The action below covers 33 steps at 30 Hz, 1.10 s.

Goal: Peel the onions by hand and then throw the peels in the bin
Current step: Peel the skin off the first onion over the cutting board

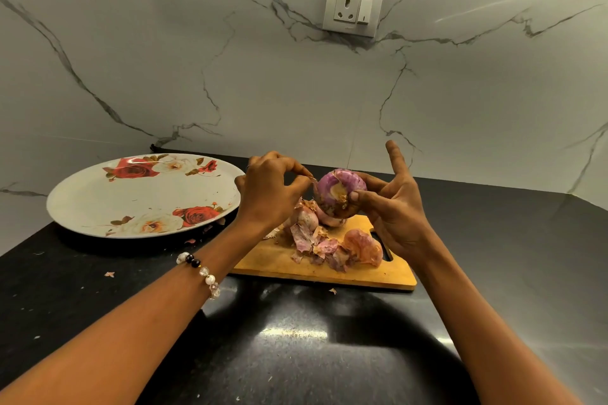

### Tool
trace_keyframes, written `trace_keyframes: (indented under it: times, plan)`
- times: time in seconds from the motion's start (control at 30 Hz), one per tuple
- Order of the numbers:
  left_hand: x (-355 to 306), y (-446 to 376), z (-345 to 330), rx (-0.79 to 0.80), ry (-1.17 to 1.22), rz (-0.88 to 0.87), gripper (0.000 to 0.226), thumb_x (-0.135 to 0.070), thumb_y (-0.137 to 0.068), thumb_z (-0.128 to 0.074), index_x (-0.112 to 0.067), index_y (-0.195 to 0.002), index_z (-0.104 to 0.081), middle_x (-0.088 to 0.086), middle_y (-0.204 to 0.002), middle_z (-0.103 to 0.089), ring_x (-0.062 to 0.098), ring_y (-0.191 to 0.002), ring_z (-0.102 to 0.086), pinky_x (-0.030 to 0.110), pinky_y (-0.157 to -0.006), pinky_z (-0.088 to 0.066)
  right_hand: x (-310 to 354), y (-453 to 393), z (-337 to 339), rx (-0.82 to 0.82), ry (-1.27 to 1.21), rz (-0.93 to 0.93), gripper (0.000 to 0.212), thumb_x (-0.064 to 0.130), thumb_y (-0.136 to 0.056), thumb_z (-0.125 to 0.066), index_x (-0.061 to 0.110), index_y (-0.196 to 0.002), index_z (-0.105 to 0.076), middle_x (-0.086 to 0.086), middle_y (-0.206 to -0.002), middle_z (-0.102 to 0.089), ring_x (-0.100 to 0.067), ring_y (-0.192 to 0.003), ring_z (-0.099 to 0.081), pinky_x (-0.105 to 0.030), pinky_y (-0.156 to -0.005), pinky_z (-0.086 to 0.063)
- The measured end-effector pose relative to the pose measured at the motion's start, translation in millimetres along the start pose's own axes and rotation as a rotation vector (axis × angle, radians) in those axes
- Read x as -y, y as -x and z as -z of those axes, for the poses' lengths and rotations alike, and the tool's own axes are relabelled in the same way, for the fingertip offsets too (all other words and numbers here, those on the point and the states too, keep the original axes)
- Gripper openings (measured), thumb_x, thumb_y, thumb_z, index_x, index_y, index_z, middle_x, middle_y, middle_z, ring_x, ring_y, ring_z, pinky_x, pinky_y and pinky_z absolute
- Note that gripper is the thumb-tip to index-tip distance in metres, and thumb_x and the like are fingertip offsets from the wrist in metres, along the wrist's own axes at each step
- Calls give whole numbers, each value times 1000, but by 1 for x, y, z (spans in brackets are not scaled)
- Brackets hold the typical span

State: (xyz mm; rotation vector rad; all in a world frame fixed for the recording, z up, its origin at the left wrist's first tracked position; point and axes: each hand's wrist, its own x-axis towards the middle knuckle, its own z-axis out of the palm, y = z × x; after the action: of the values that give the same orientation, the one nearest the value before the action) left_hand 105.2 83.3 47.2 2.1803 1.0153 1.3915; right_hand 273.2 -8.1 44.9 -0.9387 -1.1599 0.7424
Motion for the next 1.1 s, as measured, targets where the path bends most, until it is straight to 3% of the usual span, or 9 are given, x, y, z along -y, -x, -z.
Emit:
trace_keyframes:
  times: [0.27,0.37,0.5,0.57,0.63,0.8,0.97,1.1]
  plan:
    - [13,-6,7,1,103,107,13,-23,-87,-68,-17,-98,-72,2,-96,-71,18,-91,-64,53,-88,-50,6,2,6,49,-74,2,142,25,-44,-98,28,-155,-10,-20,-104,-71,-27,-92,-71,-41,-81,-58]
    - [11,-4,7,35,78,49,18,-17,-86,-70,-20,-104,-72,0,-96,-73,16,-90,-66,52,-88,-51,6,2,7,54,-68,-4,142,24,-45,-98,28,-155,-9,-20,-106,-71,-27,-91,-71,-39,-80,-59]
    - [6,-2,6,76,105,0,26,-4,-91,-57,-17,-108,-71,1,-95,-74,16,-91,-68,53,-89,-50,3,1,7,32,-42,-11,145,25,-43,-98,28,-156,-6,-18,-102,-72,-26,-90,-71,-36,-77,-59]
    - [3,-1,7,77,142,5,26,-9,-94,-54,-19,-115,-68,0,-98,-73,16,-95,-68,54,-90,-49,1,0,8,2,-18,-15,149,27,-41,-99,28,-156,-4,-19,-102,-72,-29,-92,-71,-39,-78,-59]
    - [-1,0,9,103,152,7,29,-27,-93,-57,-21,-120,-65,-1,-103,-72,16,-98,-66,55,-92,-48,0,-1,7,-30,-2,-19,152,31,-38,-99,28,-156,-3,-19,-102,-72,-31,-93,-71,-42,-78,-59]
    - [-11,5,13,228,148,-25,61,-62,-67,-58,-22,-113,-69,-5,-104,-71,11,-95,-64,54,-92,-47,-2,-2,5,-62,7,-16,155,35,-35,-100,29,-155,-3,-18,-99,-73,-33,-92,-71,-41,-75,-59]
    - [-7,5,11,266,167,-30,59,-64,-61,-66,-27,-108,-70,-11,-98,-70,9,-93,-65,56,-90,-47,-1,-1,4,-66,25,-8,155,37,-35,-99,29,-156,-2,-16,-96,-73,-31,-89,-72,-39,-74,-60]
    - [-4,4,8,238,155,-20,43,-42,-74,-78,-25,-112,-68,-11,-93,-70,8,-92,-65,54,-91,-47,-1,-1,4,-73,36,-5,156,38,-34,-99,30,-156,-2,-15,-97,-74,-31,-91,-71,-39,-75,-60]
